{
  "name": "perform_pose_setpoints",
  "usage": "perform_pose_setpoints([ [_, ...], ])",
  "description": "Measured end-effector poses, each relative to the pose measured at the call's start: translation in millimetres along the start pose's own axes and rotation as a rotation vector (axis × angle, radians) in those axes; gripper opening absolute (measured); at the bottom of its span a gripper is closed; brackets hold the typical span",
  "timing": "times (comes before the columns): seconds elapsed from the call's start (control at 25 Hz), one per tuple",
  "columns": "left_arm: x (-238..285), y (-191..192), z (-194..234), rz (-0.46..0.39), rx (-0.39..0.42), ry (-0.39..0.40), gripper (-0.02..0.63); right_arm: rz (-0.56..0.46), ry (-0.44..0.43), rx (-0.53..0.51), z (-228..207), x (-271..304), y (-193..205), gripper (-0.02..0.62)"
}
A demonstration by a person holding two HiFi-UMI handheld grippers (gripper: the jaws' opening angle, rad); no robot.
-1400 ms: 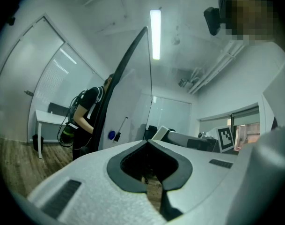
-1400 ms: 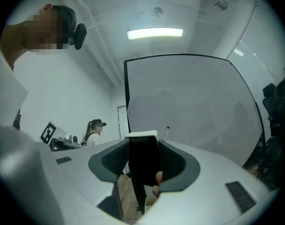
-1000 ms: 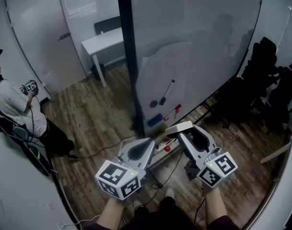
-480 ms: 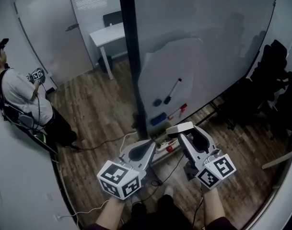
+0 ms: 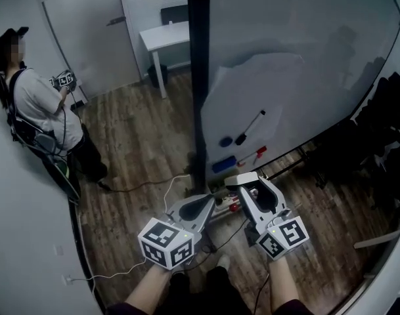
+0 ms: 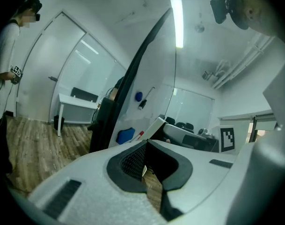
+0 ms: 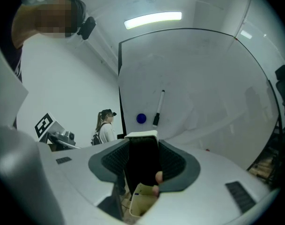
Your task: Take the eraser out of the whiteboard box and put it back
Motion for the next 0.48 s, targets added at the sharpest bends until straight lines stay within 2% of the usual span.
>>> perform_pose_setpoints([
  [0.48,10.4,25.9,14.0,0.026,-0.055,-0.073,0.006,0.067,-0.076,0.016,-26.2,28.8,34.5,0.186],
])
Point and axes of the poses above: the fingertips, and each gripper's own axes: x forward along the fingers, z to its left, y out of its underside, the point moved 5 cm from there along -x, backward along the fingers, and after that the axes turned 9 degrees about x, right-handed, at the moved point
